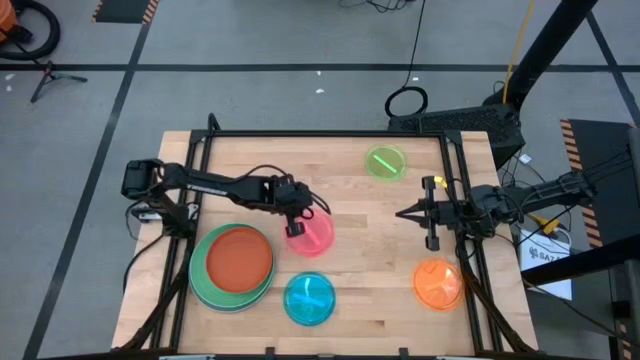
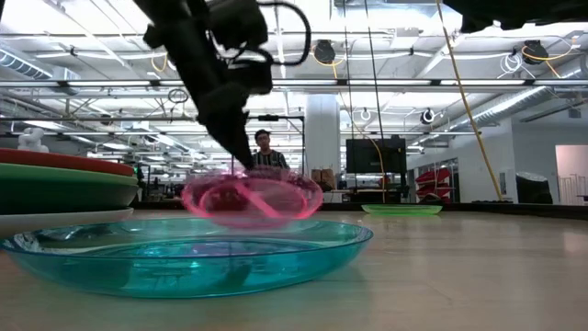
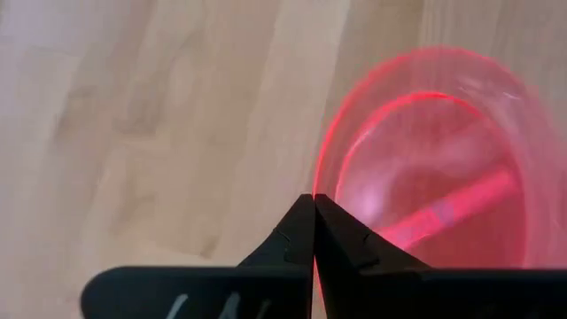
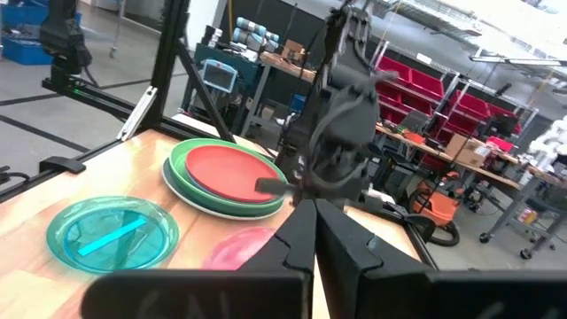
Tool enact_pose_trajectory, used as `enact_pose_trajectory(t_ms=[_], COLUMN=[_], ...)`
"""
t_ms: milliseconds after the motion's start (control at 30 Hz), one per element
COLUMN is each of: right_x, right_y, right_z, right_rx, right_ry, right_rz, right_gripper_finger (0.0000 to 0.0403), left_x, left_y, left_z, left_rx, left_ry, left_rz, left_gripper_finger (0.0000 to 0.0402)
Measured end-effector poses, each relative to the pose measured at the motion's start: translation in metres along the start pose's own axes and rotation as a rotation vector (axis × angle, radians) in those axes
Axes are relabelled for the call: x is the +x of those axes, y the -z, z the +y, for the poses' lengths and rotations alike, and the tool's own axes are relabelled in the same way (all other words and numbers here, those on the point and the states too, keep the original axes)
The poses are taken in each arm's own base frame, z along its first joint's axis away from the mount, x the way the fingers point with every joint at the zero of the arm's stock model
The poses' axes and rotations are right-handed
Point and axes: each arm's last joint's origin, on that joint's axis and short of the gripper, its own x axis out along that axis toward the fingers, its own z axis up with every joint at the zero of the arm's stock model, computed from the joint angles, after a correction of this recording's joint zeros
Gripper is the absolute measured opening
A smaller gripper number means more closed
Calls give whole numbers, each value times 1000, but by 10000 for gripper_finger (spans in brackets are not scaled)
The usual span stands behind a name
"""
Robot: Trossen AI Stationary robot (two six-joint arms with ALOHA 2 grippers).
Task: Stack plastic plates
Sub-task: Stack the pink plate on top of the dark orange plate
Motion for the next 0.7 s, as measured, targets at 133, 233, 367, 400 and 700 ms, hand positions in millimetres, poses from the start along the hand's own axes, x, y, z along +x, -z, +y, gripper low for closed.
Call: enact_pose_trajectory(t_ms=[133,233,367,400,700], right_x=[0,0,0,0,0], right_y=[0,1,1,1,3], right_z=[0,0,0,0,1], right_rx=[2,19,22,21,38], right_ry=[9,8,7,6,0], right_rz=[7,12,16,17,36], right_gripper_finger=[4,4,4,4,4], left_x=[-22,-40,-65,-72,-134], left_y=[-16,-30,-45,-47,-52], left_z=[0,-2,-7,-9,-32], left_rx=[9,24,55,66,170], left_ry=[-12,-10,-6,-12,-17], left_rz=[24,45,64,71,195], left_gripper_finger=[3,3,3,3,3])
